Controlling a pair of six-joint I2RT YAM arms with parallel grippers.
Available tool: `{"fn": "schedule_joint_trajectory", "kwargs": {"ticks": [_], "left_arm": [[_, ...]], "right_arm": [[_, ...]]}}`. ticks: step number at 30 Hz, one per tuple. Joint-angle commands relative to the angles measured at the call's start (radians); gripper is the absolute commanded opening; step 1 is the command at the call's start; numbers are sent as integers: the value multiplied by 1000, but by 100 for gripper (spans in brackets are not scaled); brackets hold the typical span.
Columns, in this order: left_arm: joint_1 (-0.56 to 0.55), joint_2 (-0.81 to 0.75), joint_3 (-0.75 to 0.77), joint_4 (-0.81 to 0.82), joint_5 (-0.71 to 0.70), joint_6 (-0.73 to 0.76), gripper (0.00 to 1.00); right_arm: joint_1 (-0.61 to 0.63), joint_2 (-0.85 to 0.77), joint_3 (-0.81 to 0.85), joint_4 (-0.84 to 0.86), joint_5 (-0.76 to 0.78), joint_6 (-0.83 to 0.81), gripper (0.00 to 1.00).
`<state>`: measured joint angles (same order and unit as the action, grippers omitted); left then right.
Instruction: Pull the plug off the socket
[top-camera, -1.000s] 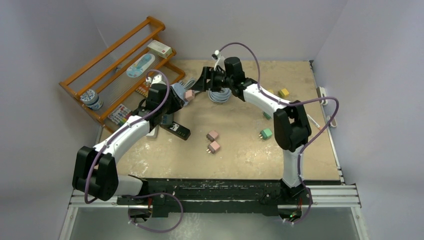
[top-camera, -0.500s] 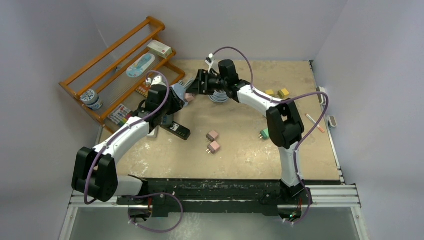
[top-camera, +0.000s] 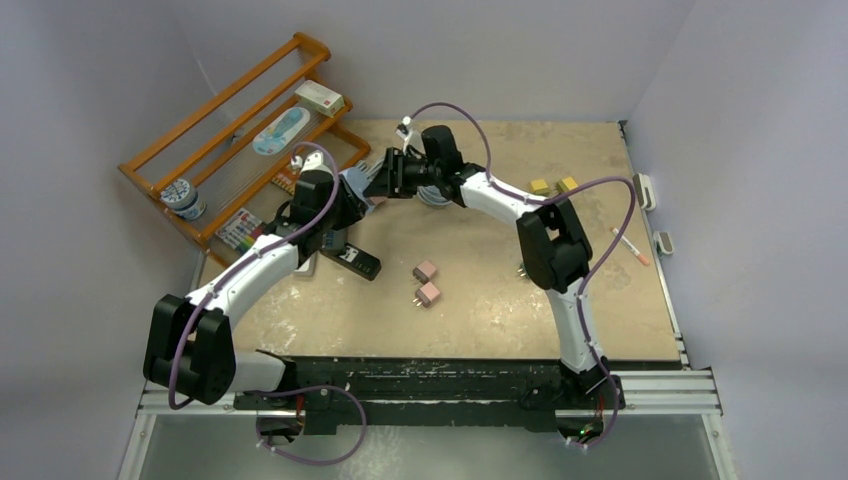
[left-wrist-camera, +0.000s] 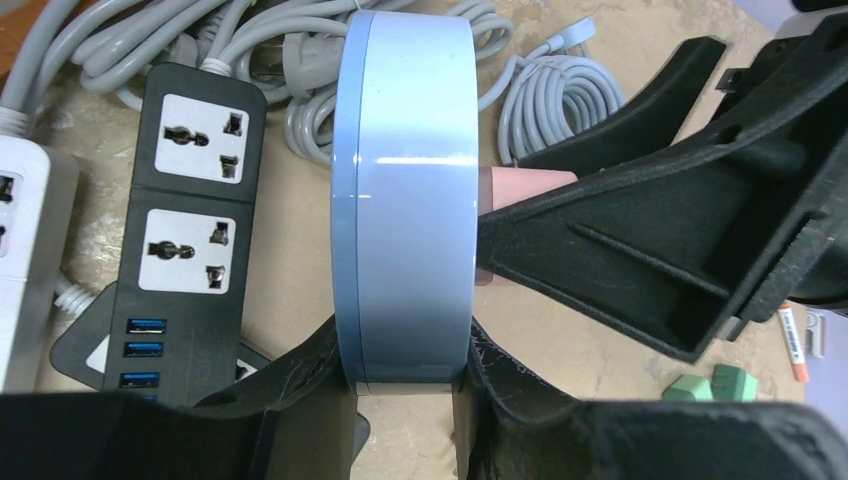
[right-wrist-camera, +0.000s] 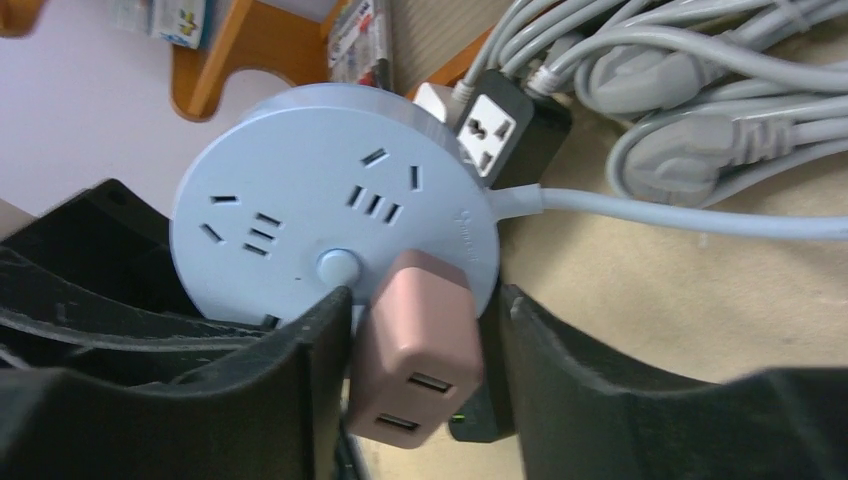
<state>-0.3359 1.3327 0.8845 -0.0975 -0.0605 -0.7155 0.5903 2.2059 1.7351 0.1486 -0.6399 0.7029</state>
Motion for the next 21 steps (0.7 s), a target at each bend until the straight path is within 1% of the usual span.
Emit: {"fn": "schedule_joint_trajectory", "kwargs": {"ticks": [1,2,5,9,10,13,14,15,18,21], "left_arm": [[4,-31,27,121,-10,38,3],[3,-31,27,124,-6,44,6],[4,-36,23,139,-9,48,8],[4,-35,21,153,-8,44,13],[4,-33,24,148,-13,38,16],[4,-20,30,147,-9,27,17],[4,-17,29,157,2,26,10],[5,-19,25,169,16,23,0],[4,-45,-15,250,17,-2,0],[4,-56,-19,265,2,-9,0]], "right_arm": [[27,-22,46,-27,-11,-14,40],[30,-22,45,-31,-12,-19,30],[33,-26,32,-42,-10,-30,0],[33,-40,4,-47,10,-58,0],[34,-45,-2,-46,13,-64,0],[35,-59,-14,-52,35,-88,0],[37,-64,-16,-58,46,-105,0],[39,-67,-17,-65,59,-116,0],[47,-78,-27,-76,81,-137,0],[55,-78,-35,-79,95,-150,0]]}}
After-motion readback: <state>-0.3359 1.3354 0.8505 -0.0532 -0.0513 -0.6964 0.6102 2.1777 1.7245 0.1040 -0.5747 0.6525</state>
